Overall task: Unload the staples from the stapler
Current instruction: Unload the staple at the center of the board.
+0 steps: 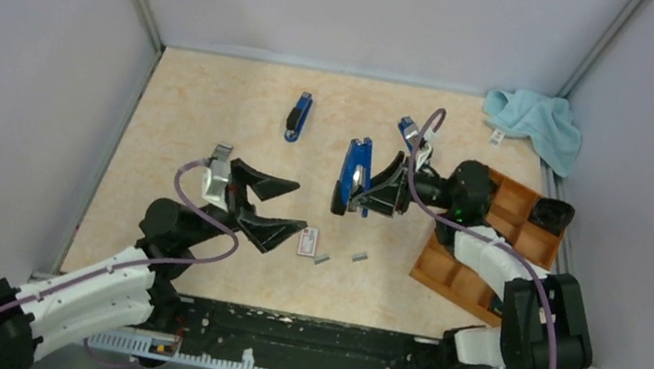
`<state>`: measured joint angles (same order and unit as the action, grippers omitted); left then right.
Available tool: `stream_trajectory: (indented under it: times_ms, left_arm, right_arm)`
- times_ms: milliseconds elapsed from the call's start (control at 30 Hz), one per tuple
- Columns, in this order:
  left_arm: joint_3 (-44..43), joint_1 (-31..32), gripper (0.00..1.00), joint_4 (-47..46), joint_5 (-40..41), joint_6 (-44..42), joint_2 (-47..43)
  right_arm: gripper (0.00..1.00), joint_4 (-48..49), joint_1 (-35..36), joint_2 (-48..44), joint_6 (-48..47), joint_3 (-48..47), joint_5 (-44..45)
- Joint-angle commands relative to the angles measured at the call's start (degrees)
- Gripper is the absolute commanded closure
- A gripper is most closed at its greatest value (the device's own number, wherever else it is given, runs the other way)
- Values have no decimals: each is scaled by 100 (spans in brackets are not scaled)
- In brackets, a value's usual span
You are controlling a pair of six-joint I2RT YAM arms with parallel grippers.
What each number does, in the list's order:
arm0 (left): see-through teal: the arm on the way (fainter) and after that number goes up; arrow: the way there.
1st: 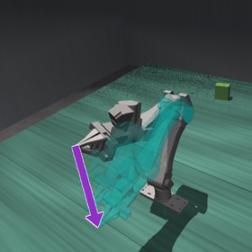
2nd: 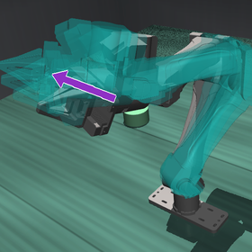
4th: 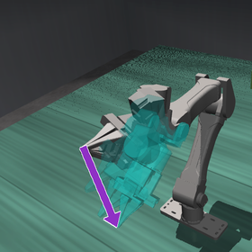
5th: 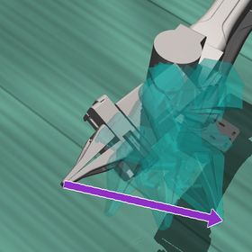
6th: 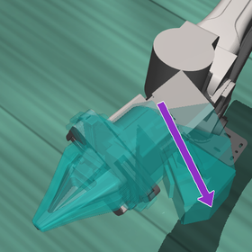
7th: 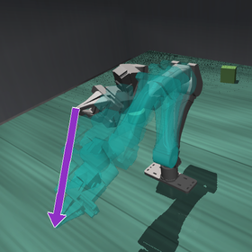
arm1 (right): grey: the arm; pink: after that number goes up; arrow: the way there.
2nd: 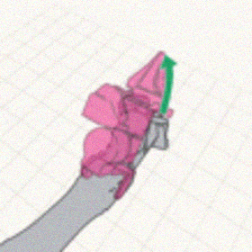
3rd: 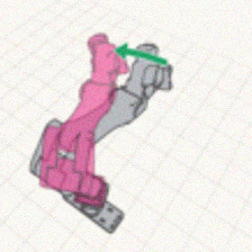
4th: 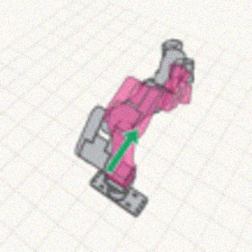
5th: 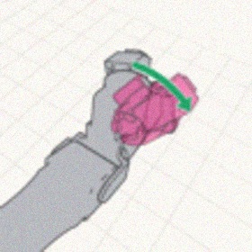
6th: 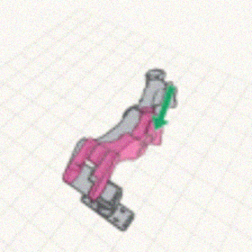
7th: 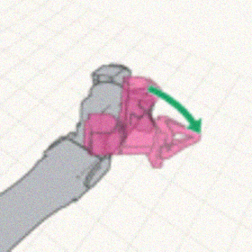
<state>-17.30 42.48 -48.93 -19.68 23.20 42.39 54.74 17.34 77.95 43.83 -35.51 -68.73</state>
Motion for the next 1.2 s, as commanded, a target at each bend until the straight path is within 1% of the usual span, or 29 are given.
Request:
stream_trajectory:
  times_ms: [0, 33, 67, 100, 133, 200, 300, 333, 433, 600, 667, 767, 867, 1067, 1100, 1167]
  left_arm:
    - [496, -30, 1, -664, -635, -144, 136]
    - [518, -29, 1, -823, -739, -117, 277]
    - [491, -29, 1, -945, -832, -67, 463]
    - [450, -29, 1, -1052, -885, -65, 678]
    - [399, -29, 1, -1189, -934, -91, 936]
    - [351, -29, 1, -1600, -934, -99, 1416]
    - [392, -29, 3, -2528, -855, -31, 2062]
    - [383, -29, 3, -2782, -829, 9, 2256]
    - [249, -29, 7, -3348, -894, 185, 2782]
    - [-54, -29, 18, -4077, -1098, 518, 3664]
    - [-146, -29, 23, -4278, -1136, 617, 4003]
    - [-299, -34, 34, -4603, -1318, 860, 4359]
    - [-428, -29, 41, -4822, -1534, 1140, 4641]
    - [-377, -29, 45, -5339, -1645, 1541, 5063]
    - [-393, -29, 48, -5354, -1653, 1589, 5121]
    - [-446, -28, 58, -5363, -1712, 1631, 5199]
  right_arm:
    - [100, -2417, 20, -653, -2478, -622, -528]
    - [100, -3409, 65, -818, -3579, -793, -377]
    - [100, -4371, 136, -891, -4387, -991, -238]
    - [100, -4938, 195, -937, -4849, -1122, -108]
    - [100, -5080, 231, -942, -4923, -1177, -69]
    - [100, -5003, 290, -911, -4910, -1180, -8]
    - [100, -5822, 484, -815, -5780, -1382, 344]
    - [100, -5953, 523, -782, -5925, -1422, 361]
    - [100, -6017, 578, -743, -5995, -1458, 350]
    - [100, -6105, 616, -746, -6085, -1493, 295]
    - [100, -6107, 621, -779, -6088, -1494, 261]
    - [100, -6099, 630, -786, -6083, -1486, 253]
    - [100, -6089, 625, -760, -6063, -1490, 232]
    - [100, -6040, 630, -756, -5992, -1494, 211]
    - [100, -6037, 625, -751, -5989, -1494, 213]
    - [100, -6039, 627, -747, -5990, -1485, 215]
